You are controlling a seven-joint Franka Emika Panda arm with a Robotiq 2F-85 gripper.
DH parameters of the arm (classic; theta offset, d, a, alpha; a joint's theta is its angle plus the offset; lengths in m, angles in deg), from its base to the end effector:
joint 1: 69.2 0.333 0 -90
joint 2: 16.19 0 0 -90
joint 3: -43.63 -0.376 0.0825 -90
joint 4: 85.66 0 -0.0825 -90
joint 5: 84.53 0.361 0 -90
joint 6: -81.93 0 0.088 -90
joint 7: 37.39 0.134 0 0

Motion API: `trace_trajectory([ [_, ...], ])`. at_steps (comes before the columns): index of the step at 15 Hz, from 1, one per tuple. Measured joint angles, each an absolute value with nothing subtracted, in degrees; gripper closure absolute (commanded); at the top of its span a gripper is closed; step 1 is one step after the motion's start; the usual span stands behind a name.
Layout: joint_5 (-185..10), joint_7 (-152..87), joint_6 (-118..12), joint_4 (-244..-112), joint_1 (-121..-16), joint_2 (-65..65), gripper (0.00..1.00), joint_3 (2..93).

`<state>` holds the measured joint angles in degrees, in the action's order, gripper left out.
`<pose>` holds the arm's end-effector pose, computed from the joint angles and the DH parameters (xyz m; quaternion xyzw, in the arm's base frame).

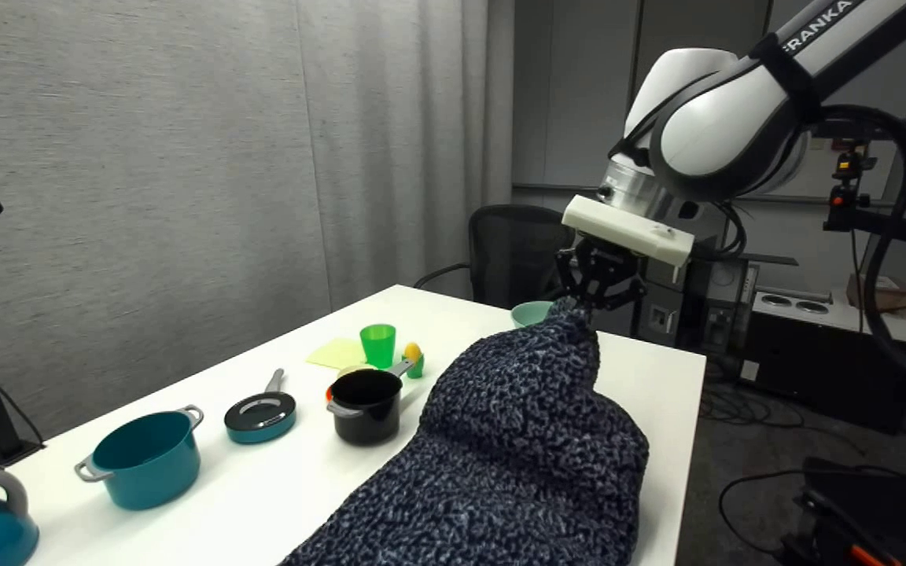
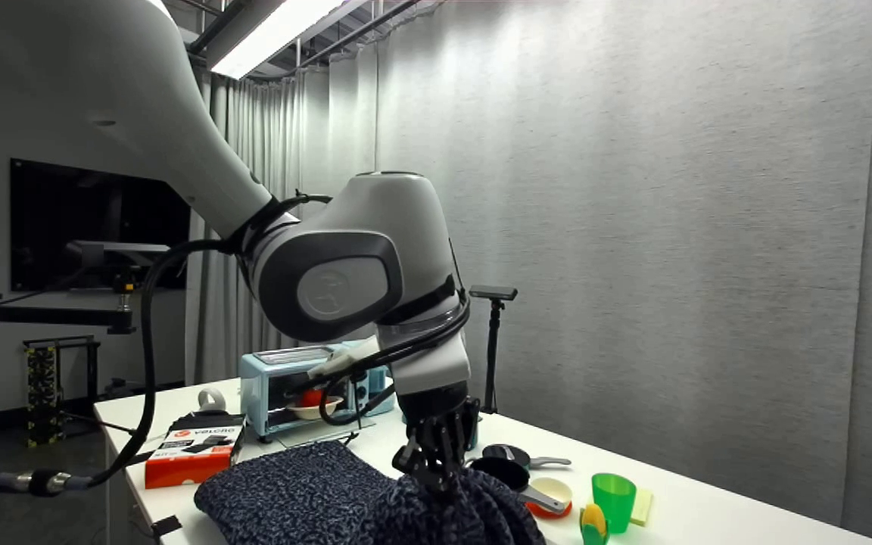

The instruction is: Unfold the blanket

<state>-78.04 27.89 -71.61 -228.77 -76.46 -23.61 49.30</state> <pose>0.4567 -0.1077 0.4148 -0.7358 0.6583 -0.1212 0.1032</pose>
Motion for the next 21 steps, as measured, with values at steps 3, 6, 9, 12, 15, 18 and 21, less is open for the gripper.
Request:
trace_trajectory([
  [3,-72.8,19.6,-72.7,-228.8,-76.5,-22.8,0.97,50.9],
  [6,-68.7,13.4,-72.7,-228.8,-76.7,-22.0,0.97,52.7],
  [9,-65.8,9.6,-72.7,-228.8,-77.6,-21.6,0.97,54.1],
  [12,-62.5,6.1,-72.6,-228.8,-78.4,-21.6,0.97,55.3],
  [15,-60.3,2.9,-70.5,-228.7,-79.1,-21.6,0.97,56.2],
  [18,-58.0,-1.7,-65.6,-228.2,-79.8,-21.7,0.97,57.3],
  [21,-55.6,-6.3,-62.4,-227.2,-80.4,-22.2,0.97,58.2],
])
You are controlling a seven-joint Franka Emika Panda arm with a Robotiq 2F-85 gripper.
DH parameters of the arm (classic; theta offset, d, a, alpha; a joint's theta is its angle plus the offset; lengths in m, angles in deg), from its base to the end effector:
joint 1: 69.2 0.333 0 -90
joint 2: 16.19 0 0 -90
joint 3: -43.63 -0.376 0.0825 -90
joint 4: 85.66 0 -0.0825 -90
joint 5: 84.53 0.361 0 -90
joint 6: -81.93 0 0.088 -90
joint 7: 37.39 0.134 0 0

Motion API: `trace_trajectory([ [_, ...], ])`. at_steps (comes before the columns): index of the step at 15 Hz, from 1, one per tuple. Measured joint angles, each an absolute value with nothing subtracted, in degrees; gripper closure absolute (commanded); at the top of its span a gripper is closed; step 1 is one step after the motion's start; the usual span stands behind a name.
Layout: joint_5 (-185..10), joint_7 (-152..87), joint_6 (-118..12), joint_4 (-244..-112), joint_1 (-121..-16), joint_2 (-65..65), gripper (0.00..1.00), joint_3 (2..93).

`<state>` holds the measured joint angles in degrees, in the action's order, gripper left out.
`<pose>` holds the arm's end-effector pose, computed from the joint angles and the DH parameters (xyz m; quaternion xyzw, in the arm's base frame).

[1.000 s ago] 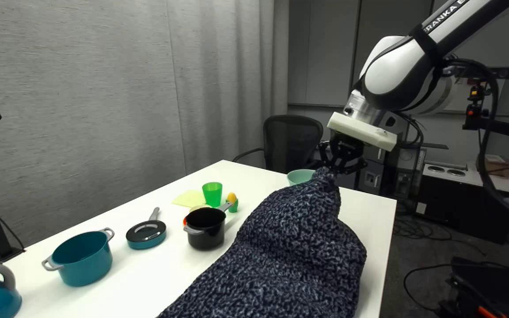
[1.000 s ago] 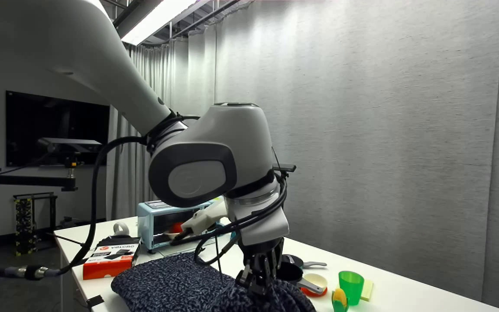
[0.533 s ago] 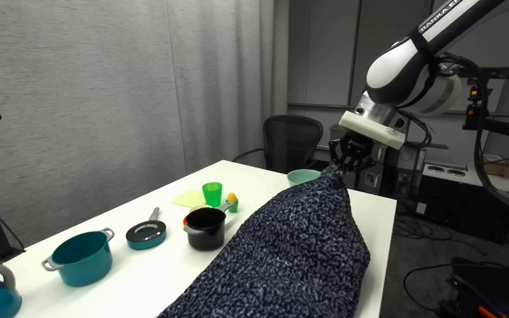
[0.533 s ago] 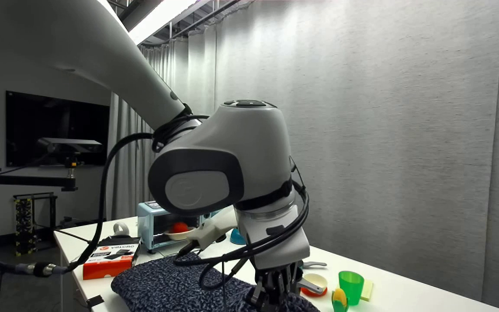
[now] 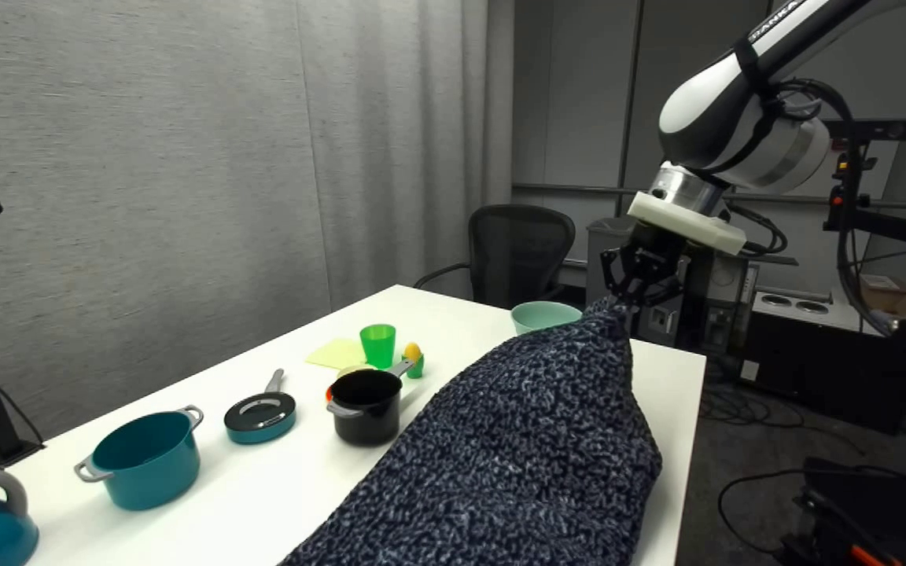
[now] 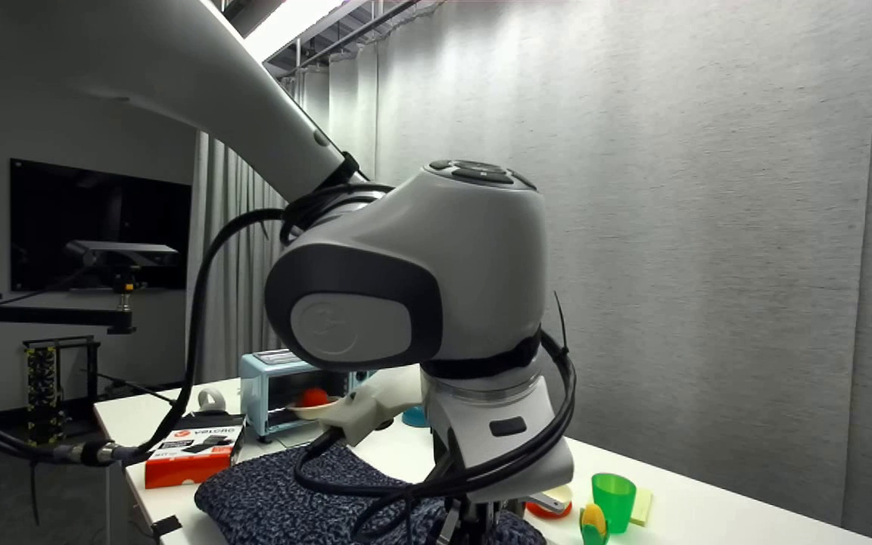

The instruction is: Unfold the blanket

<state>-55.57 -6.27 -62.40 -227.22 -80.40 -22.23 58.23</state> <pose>0.4174 -0.1994 0.3960 -0.7555 0.6278 -0.0619 0.1766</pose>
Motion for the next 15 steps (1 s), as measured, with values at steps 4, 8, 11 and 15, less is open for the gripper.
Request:
trace_trajectory([
  [4,-54.3,-8.8,-61.8,-226.6,-81.0,-22.9,0.89,58.5],
  [8,-54.3,-8.9,-61.8,-226.6,-81.0,-22.9,0.89,58.5],
  [11,-54.3,-8.9,-61.8,-226.6,-81.0,-22.9,0.89,58.5],
  [15,-54.3,-8.8,-61.8,-226.7,-81.0,-22.9,0.97,58.4],
])
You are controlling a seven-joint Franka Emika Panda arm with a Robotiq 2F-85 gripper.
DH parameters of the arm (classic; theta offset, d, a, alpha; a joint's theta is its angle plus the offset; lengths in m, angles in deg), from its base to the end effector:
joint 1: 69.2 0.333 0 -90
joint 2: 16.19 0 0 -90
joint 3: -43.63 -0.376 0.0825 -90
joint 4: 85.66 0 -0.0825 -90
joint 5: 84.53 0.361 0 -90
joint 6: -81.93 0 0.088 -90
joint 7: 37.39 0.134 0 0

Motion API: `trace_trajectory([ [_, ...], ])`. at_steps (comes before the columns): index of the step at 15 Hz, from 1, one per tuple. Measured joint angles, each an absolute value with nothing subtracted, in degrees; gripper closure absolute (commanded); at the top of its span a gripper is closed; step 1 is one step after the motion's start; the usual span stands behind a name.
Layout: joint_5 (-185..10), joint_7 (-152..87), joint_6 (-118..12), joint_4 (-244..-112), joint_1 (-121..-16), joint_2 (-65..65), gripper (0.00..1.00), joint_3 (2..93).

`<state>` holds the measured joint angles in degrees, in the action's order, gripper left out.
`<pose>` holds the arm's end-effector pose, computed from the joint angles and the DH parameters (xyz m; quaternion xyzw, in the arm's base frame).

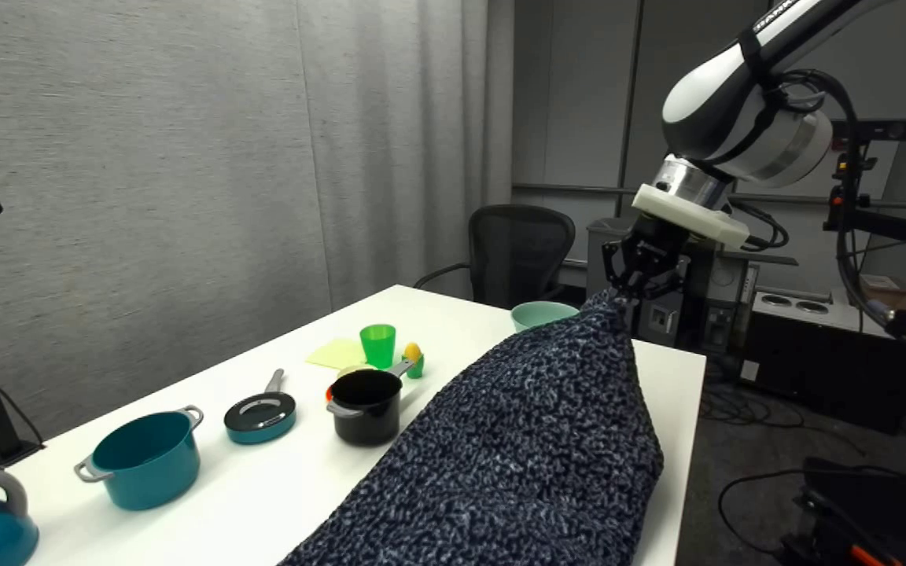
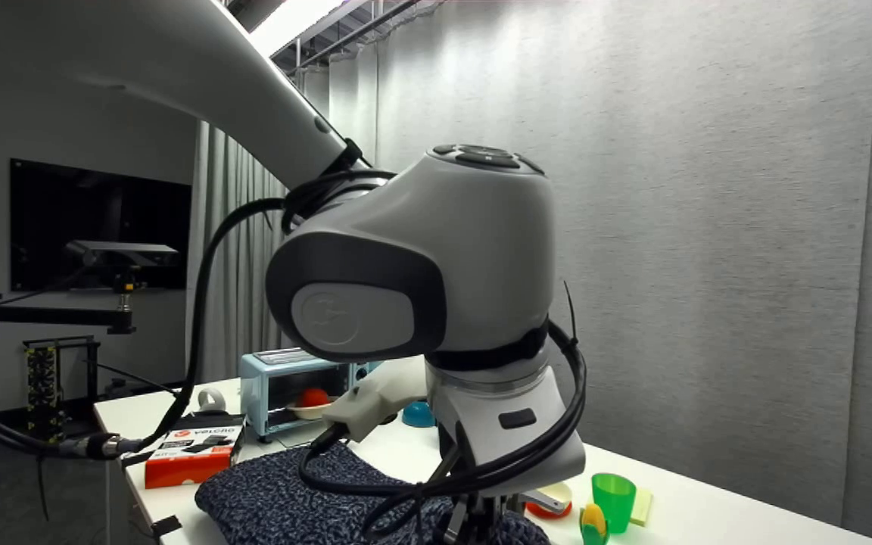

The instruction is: Unfold the blanket

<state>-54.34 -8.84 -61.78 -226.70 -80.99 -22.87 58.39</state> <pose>0.4160 -0.2047 0.4038 -0.7599 0.6189 -0.0705 0.1859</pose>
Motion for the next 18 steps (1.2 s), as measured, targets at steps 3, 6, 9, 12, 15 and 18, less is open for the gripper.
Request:
trace_trajectory([
  [3,-55.2,-8.8,-61.8,-227.0,-81.0,-22.4,0.97,57.8],
  [6,-59.9,-7.2,-61.8,-226.8,-81.6,-21.5,0.97,57.9],
  [9,-66.9,-4.0,-62.2,-225.5,-83.7,-19.4,0.97,58.3],
  [12,-69.3,-3.8,-63.9,-223.7,-85.2,-16.1,0.97,59.3],
  [15,-69.3,-4.0,-65.3,-221.5,-85.6,-11.7,0.97,60.2],
  [18,-69.3,-4.0,-65.5,-217.8,-85.7,-6.3,0.97,61.0],
])
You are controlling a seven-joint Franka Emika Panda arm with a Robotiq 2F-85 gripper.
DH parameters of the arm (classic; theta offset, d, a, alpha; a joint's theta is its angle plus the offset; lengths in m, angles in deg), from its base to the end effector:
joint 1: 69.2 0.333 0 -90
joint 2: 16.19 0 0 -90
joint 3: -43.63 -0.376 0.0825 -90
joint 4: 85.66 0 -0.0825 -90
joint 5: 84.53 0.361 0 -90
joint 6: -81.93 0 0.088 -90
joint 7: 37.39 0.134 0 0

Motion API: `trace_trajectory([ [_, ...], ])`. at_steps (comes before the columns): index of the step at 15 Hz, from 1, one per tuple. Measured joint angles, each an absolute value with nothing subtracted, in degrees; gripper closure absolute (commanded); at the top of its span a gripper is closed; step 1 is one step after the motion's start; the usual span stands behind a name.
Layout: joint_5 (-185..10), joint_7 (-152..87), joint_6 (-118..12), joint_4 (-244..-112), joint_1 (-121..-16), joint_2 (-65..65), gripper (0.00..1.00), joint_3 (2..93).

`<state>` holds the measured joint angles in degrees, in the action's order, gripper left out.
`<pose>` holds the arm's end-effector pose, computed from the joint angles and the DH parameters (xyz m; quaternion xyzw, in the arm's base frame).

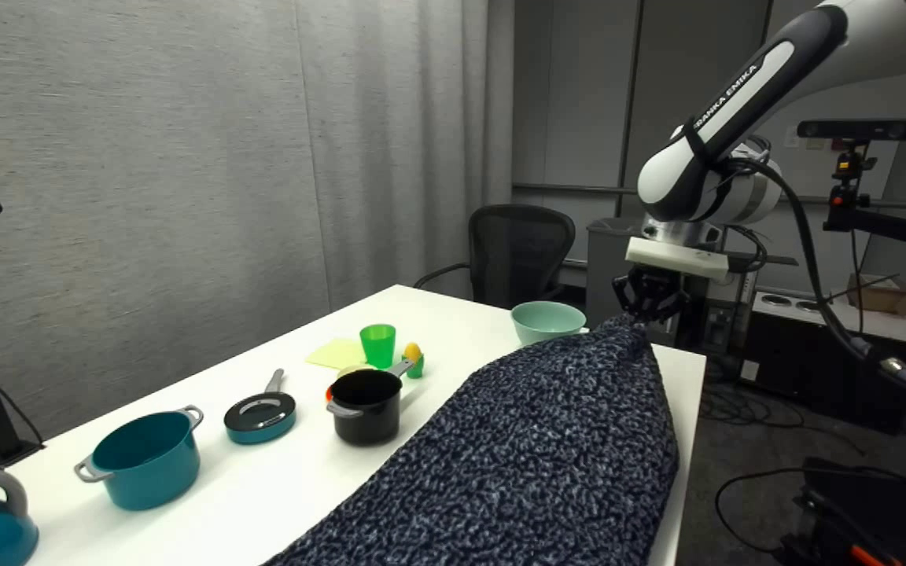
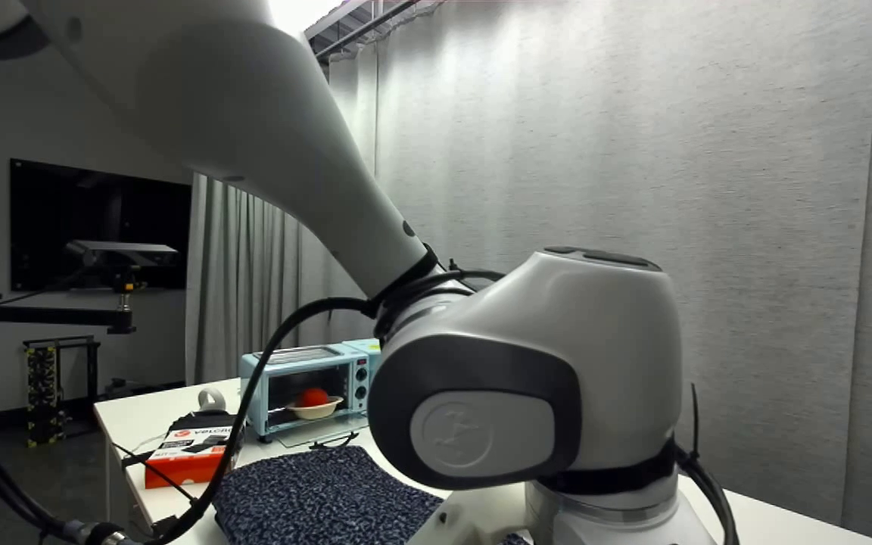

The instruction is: Unfold the blanket

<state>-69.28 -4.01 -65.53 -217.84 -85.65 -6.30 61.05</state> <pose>0.4435 -0.2956 0.3342 -0.7679 0.6363 -0.0533 0.0514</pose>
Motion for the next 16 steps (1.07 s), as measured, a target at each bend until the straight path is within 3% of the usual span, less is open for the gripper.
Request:
trace_trajectory([
  [1,-69.2,-4.0,-65.5,-216.5,-85.7,-4.6,0.97,61.3],
  [2,-68.9,-4.0,-65.4,-215.2,-85.7,-3.0,0.89,61.4],
  [8,-67.9,-4.1,-64.3,-211.8,-85.7,0.2,0.89,61.3],
  [9,-67.9,-4.1,-64.3,-211.8,-85.7,0.2,0.97,61.3],
  [15,-67.4,-4.1,-64.7,-212.0,-85.5,0.2,0.97,61.2],
  [16,-66.7,-4.1,-65.0,-212.0,-85.5,0.2,0.64,61.2],
])
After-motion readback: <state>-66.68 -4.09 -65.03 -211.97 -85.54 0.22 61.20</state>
